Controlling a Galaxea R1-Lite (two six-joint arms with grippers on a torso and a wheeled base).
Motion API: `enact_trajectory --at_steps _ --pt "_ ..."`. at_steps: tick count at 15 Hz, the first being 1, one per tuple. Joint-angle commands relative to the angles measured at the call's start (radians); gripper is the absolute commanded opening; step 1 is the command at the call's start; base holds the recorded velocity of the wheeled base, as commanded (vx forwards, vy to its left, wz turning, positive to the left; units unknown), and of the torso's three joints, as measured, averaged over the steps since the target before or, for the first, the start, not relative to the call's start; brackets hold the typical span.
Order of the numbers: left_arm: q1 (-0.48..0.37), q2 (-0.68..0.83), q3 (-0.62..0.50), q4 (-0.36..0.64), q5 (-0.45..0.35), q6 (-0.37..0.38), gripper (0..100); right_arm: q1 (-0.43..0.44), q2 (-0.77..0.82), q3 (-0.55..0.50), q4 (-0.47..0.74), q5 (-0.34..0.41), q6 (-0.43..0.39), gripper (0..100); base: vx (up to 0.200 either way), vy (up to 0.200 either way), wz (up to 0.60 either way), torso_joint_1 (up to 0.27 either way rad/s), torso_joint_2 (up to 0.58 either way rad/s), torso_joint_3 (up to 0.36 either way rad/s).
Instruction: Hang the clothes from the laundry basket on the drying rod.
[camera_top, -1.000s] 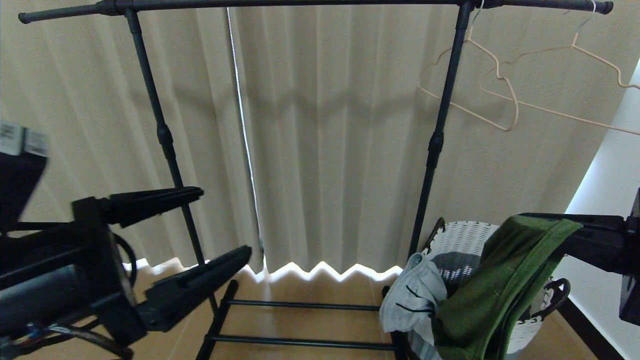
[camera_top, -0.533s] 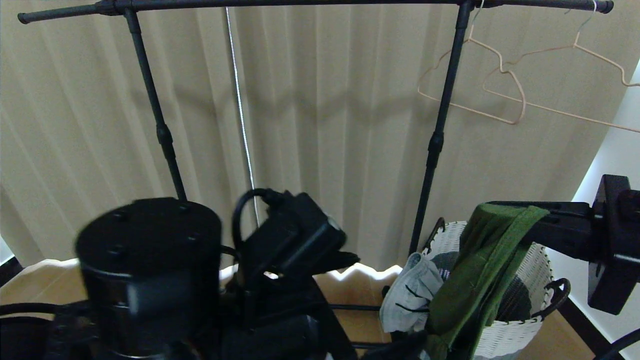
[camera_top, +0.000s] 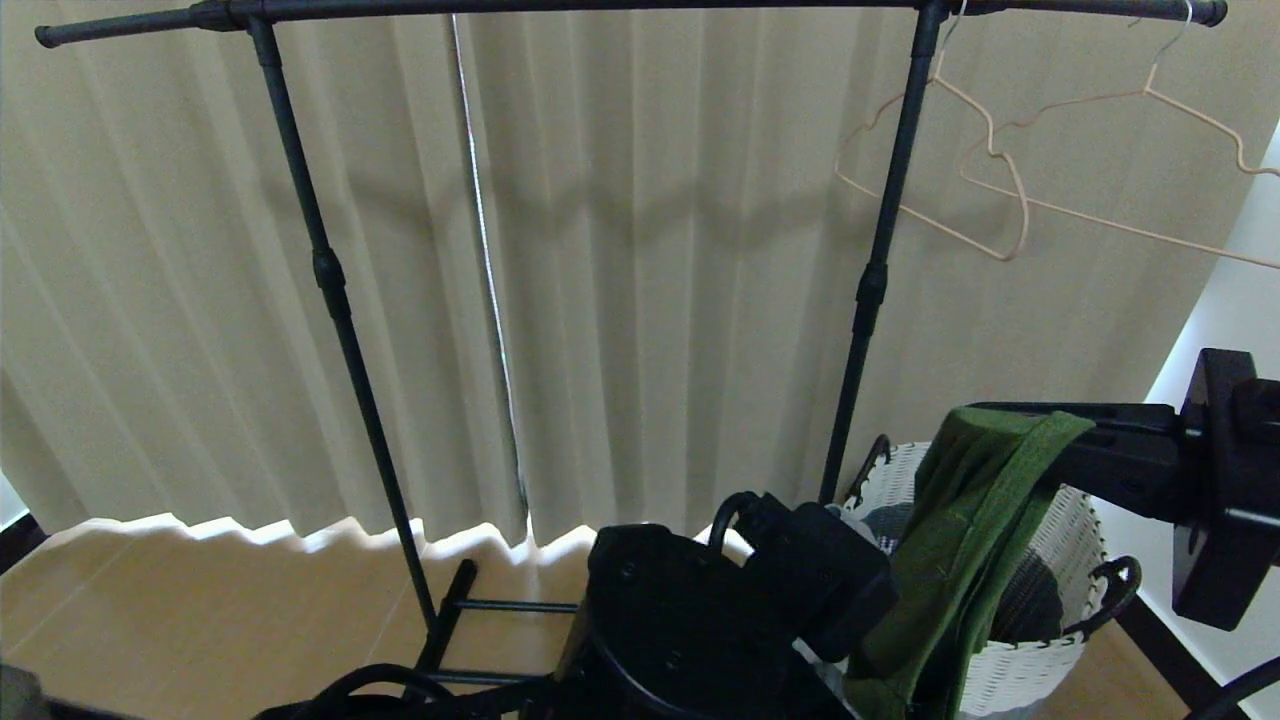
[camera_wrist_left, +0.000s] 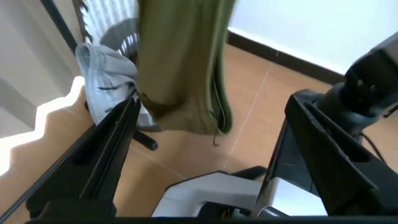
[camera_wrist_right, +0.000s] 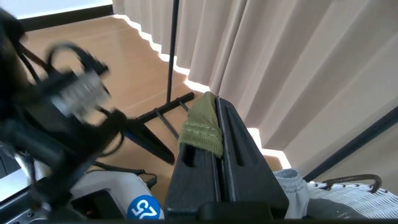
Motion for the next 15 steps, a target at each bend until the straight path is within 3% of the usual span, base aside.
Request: enact_trajectory --at_steps 1,3,5,14,15 --pt "-0.008 0.069 -0.021 -0.002 0.016 0.0 100 0.002 -0.012 0.0 0.001 0.0 -0.002 0 0.0 0.0 0.0 0.0 0.0 0.0" --pt "-0.008 0.127 -0.058 -0.037 0.143 -0.017 100 0.022 -0.026 0.0 0.004 -0.002 -0.002 0 0.0 0.0 0.0 0.0 0.0 0.0" --pt "-0.008 0.158 -0.093 -0.043 0.197 -0.026 100 0.028 -0.032 0.002 0.008 -0.003 -0.002 0 0.0 0.0 0.0 0.0 0.0 0.0" --pt "0.022 0.158 -0.047 -0.029 0.208 -0.022 100 0.027 -0.043 0.005 0.01 -0.006 -0.002 0 0.0 0.0 0.0 0.0 0.0 0.0" --pt "0.022 0.159 -0.047 -0.031 0.208 -0.022 0 0.027 -0.043 0.006 0.01 -0.006 -0.002 0 0.0 0.0 0.0 0.0 0.0 0.0"
